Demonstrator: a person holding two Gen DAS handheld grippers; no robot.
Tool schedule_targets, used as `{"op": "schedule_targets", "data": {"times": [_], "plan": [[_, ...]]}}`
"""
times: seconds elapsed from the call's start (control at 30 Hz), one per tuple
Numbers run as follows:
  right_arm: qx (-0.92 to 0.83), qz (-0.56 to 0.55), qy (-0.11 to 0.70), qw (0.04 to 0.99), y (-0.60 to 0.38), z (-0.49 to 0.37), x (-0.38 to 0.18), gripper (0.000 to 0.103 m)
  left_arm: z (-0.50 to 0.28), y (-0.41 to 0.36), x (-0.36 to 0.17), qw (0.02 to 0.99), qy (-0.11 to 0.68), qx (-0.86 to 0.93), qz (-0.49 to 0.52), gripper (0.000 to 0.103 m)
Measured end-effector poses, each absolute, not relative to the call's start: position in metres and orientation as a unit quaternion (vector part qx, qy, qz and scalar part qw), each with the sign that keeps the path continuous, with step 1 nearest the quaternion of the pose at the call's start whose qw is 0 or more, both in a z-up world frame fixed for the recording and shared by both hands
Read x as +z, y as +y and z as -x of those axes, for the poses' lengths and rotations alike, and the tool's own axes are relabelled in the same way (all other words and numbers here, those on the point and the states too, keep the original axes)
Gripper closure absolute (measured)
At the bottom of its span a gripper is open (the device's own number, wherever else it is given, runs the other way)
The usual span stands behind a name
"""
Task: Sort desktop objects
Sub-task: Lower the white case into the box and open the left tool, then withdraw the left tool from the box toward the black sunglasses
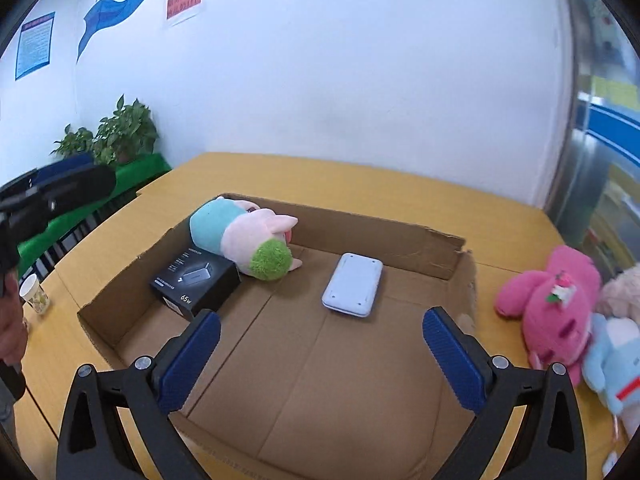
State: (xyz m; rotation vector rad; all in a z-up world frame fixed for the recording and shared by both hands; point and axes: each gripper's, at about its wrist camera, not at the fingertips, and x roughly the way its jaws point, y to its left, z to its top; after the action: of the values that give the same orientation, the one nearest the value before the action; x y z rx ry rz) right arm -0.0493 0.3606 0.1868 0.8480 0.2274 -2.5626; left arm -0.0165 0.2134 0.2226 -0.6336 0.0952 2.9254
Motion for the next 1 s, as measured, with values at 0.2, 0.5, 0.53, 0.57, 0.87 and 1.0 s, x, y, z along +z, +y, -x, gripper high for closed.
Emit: {"op": "schedule_targets", "data": {"times": [0.2,0.5,0.53,0.57,0.87,1.0], "plan": [[-0.934,-0.283,0.102,0.193,0.362,-0.003,0.199,0.000,-0.017,0.211,0.215,0.072,0.018,0.972,0.221,0.019],[-0.936,-0.276,0.099,0.195,0.362,-0.032,0.206,0.000,-0.040,0.215,0.211,0.066,0.018,0.972,0.226,0.019],[-0.935,-0.278,0.097,0.197,0.362,-0.033,0.205,0.000,-0.041,0.214,0.209,0.066,0.015,0.971,0.227,0.019],[-0.935,-0.279,0.097,0.197,0.363,-0.035,0.203,0.000,-0.042,0.213,0.207,0.065,0.012,0.971,0.231,0.019],[-0.932,-0.289,0.100,0.197,0.365,-0.048,0.193,0.000,-0.046,0.208,0.193,0.065,0.002,0.967,0.248,0.019],[-0.931,-0.292,0.099,0.198,0.364,-0.048,0.189,0.000,-0.045,0.205,0.190,0.066,-0.003,0.965,0.253,0.019]]}}
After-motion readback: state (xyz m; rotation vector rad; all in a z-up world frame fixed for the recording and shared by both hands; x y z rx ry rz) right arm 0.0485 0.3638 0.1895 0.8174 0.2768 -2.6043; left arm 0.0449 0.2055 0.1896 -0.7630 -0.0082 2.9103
